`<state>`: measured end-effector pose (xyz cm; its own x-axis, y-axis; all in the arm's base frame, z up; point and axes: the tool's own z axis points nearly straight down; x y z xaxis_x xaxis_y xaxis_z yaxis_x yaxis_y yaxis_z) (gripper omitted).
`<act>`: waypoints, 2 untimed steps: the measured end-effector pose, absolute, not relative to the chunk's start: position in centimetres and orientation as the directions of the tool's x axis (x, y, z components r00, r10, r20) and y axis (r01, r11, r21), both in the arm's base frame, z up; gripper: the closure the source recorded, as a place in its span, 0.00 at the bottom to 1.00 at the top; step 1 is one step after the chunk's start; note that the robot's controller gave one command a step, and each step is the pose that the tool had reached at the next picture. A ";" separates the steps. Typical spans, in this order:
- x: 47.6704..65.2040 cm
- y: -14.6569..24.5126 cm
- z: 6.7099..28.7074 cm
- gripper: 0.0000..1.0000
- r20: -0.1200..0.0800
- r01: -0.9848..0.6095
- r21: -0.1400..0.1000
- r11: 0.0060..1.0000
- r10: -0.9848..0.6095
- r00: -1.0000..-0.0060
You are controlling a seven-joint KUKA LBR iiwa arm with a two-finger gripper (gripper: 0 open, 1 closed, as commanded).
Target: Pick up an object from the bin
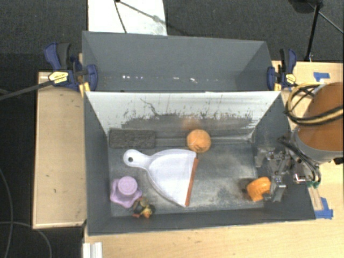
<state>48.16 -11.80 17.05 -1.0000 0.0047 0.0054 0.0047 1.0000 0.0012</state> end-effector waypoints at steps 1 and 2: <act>48.3 -11.8 17.5 0.00 -0.003 0.000 -0.001 1.000 0.000 -1.000; 48.5 -12.8 14.3 0.00 -0.007 -0.092 -0.002 0.996 -0.092 -0.996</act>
Offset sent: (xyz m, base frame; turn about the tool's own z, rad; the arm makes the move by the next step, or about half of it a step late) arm 0.0002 -0.0340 -0.0997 -0.2868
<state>48.47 -12.83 14.35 -0.9957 -0.0921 -0.0074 -0.0921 0.9958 -0.0020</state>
